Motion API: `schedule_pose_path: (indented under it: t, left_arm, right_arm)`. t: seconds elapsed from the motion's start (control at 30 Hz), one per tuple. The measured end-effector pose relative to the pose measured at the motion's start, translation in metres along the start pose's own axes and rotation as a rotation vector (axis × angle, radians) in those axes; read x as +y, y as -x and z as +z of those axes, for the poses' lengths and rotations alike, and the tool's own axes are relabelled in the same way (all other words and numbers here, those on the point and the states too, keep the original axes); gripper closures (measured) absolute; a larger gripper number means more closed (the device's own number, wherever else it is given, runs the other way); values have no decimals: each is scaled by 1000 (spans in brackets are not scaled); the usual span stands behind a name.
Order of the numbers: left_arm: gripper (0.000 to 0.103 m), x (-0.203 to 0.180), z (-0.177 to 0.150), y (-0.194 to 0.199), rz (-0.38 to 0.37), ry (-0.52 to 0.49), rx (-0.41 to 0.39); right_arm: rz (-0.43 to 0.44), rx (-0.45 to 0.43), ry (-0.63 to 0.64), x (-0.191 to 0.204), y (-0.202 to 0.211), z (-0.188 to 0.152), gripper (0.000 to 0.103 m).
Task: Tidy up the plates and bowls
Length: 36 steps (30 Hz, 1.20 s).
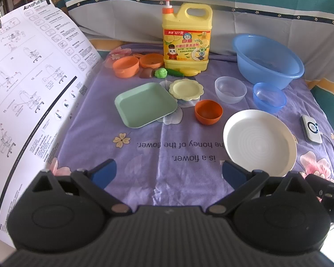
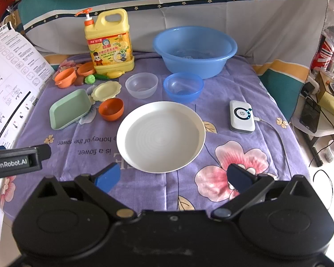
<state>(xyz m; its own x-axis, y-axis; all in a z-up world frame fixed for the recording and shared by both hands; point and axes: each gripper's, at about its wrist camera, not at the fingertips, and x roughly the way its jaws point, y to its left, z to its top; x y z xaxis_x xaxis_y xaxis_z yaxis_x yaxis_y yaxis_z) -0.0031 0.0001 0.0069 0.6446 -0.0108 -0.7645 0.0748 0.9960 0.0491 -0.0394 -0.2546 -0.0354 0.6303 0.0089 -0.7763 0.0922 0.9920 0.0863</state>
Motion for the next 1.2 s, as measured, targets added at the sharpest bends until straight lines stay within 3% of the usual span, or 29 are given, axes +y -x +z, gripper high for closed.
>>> schedule_pose_path:
  t: [0.77,0.9,1.03,1.2]
  left_arm:
    - [0,-5,0,-5,-14,-32,-34]
    - [0,-2,0,-7,-53,-4,-61]
    - [0,-5,-1,-19,-92,-20,-11]
    - [0,-16,-2,-40,-79,-44,32]
  right_arm:
    - [-6,10,4,-2,-6,0,0]
    - [3,6,-2,-8,-11,0,0]
    - [-24,-33,9,-17,-19,-1,0]
    - [-63,-14,18,-34,-42,6,0]
